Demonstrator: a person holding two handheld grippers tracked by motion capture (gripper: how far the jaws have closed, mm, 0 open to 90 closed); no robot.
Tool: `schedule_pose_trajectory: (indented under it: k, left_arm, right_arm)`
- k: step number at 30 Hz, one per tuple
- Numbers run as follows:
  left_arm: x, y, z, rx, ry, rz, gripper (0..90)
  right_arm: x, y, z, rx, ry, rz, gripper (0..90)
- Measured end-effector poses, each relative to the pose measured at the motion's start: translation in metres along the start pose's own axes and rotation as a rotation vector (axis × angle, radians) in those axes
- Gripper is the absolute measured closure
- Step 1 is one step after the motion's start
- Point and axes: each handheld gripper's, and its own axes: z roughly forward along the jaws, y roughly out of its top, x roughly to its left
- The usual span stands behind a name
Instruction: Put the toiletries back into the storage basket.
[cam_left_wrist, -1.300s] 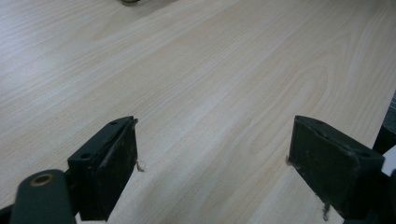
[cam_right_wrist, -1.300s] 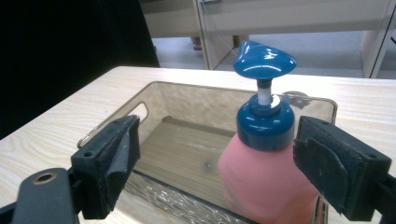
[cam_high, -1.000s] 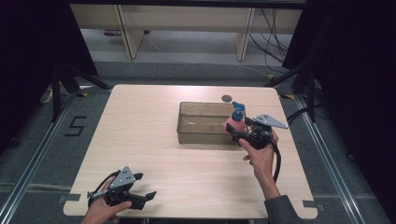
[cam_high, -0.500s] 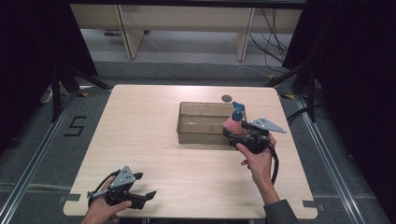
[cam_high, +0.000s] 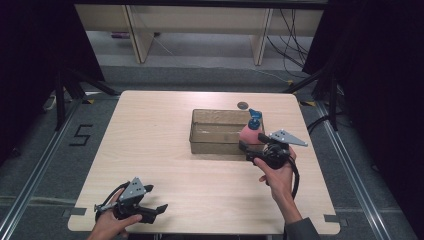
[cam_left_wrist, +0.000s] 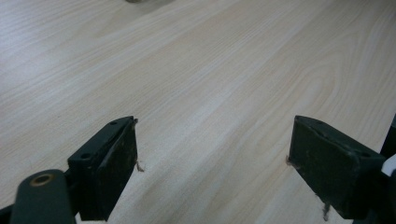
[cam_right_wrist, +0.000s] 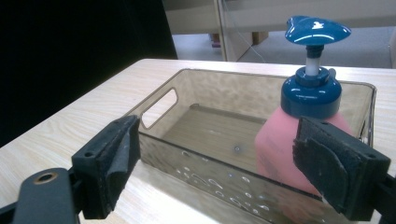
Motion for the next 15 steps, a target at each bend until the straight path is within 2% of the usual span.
schedule_pose_trajectory:
  k: [1,2,3,4,5,6,7,8,9,10,11,12,14,15]
  left_arm:
    - [0.000,0.000,0.000,-0.001,-0.002,0.000,14.9]
    - [0.001,0.000,-0.001,0.007,-0.002,0.010,14.9]
    - [0.000,0.001,-0.001,-0.001,-0.002,0.008,14.9]
    - [0.000,0.001,-0.001,-0.001,-0.002,0.010,14.9]
    - [-0.001,0.001,0.000,-0.008,-0.005,0.004,14.9]
    - [0.001,0.001,-0.002,0.018,0.006,0.031,14.9]
    - [0.001,0.001,-0.002,0.030,-0.004,0.034,14.9]
    - [-0.001,-0.001,0.000,-0.003,0.002,0.015,14.9]
    - [0.000,-0.002,-0.001,0.006,-0.003,0.016,14.9]
    - [0.000,-0.001,-0.002,0.006,-0.002,0.016,14.9]
    - [0.001,-0.001,-0.003,0.024,0.017,0.033,14.9]
    - [0.000,0.000,-0.004,0.007,-0.002,0.006,14.9]
    - [0.000,-0.001,-0.003,-0.008,0.001,0.008,14.9]
    - [0.000,0.000,-0.004,0.010,0.003,0.012,14.9]
  right_arm:
    - [-0.002,0.000,0.000,-0.005,0.008,-0.024,15.8]
    - [-0.003,0.000,-0.002,0.007,-0.006,-0.038,15.8]
    - [0.000,-0.001,-0.002,0.010,0.006,0.009,15.8]
    - [-0.002,-0.002,-0.002,0.003,0.005,-0.025,15.8]
    - [-0.002,-0.002,-0.002,0.002,0.010,-0.025,15.8]
    - [-0.002,-0.002,-0.003,0.000,-0.003,-0.044,15.8]
    - [0.001,-0.003,-0.003,0.010,-0.009,-0.011,15.8]
    - [0.003,-0.003,-0.005,0.014,0.006,0.008,15.8]
    - [0.001,-0.004,-0.004,-0.002,0.015,-0.030,15.8]
    - [0.002,-0.004,-0.005,-0.006,0.006,-0.037,15.8]
    - [0.004,-0.005,-0.005,0.003,0.009,-0.033,15.8]
    - [0.005,-0.005,-0.006,0.008,0.008,-0.045,15.8]
    - [0.008,-0.006,-0.005,0.002,0.024,-0.030,15.8]
    - [0.012,-0.007,-0.005,0.017,0.035,-0.035,15.8]
